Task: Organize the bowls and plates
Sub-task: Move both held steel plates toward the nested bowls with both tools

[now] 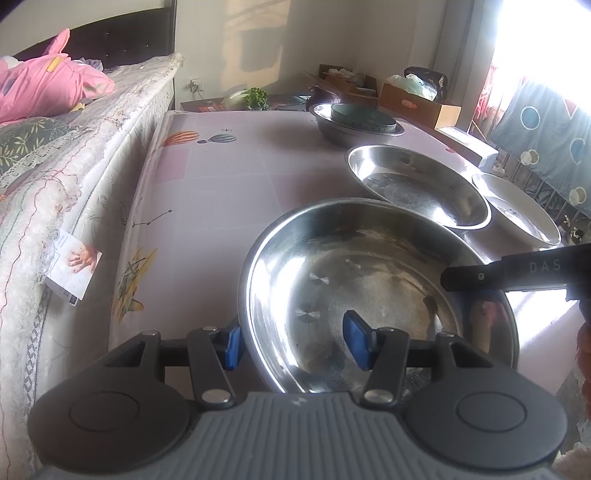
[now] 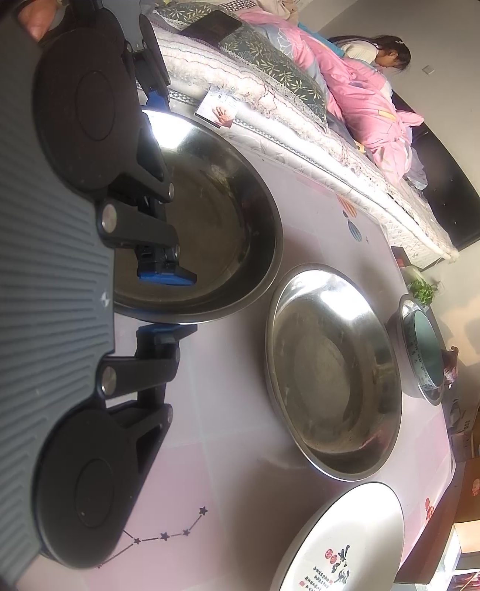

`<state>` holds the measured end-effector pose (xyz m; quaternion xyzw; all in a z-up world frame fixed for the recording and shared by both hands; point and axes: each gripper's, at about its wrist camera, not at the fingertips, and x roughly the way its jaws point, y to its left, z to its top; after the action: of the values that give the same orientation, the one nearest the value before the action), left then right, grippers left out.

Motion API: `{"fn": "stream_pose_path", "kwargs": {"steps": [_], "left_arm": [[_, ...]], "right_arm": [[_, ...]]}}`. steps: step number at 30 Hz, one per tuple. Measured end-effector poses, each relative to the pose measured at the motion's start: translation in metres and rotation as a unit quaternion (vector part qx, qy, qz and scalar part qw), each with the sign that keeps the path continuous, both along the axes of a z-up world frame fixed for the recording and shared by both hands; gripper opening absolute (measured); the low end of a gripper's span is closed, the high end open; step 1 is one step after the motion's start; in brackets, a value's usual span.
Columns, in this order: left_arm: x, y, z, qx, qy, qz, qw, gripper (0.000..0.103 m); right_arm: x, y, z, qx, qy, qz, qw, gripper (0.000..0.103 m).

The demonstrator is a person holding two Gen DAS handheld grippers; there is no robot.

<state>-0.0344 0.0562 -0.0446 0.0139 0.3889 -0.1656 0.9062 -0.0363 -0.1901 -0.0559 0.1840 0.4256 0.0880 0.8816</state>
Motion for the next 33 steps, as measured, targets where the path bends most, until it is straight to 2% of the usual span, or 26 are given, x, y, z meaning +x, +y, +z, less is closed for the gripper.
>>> {"fn": "stream_pose_path", "kwargs": {"steps": [12,21,28,33], "left_arm": [[-0.007,0.003,0.012,-0.004,-0.018,0.002,0.9998,0.055],[0.002,0.005,0.044,-0.022,-0.046,-0.009,0.9987,0.055],[0.033,-0.025,0.073,-0.018,-0.075,-0.042,0.9962,0.055],[0.061,-0.059,0.075,-0.018,-0.067,-0.072,0.9950,0.055]], "right_arm": [[-0.001,0.000,0.009,0.005,-0.008,0.001,1.000,0.021],[0.000,-0.005,0.035,0.016,-0.036,0.002,0.999,0.021],[0.010,-0.026,0.060,0.013,-0.072,-0.024,0.997,0.021],[0.021,-0.056,0.065,0.006,-0.076,-0.062,0.995,0.022]]}}
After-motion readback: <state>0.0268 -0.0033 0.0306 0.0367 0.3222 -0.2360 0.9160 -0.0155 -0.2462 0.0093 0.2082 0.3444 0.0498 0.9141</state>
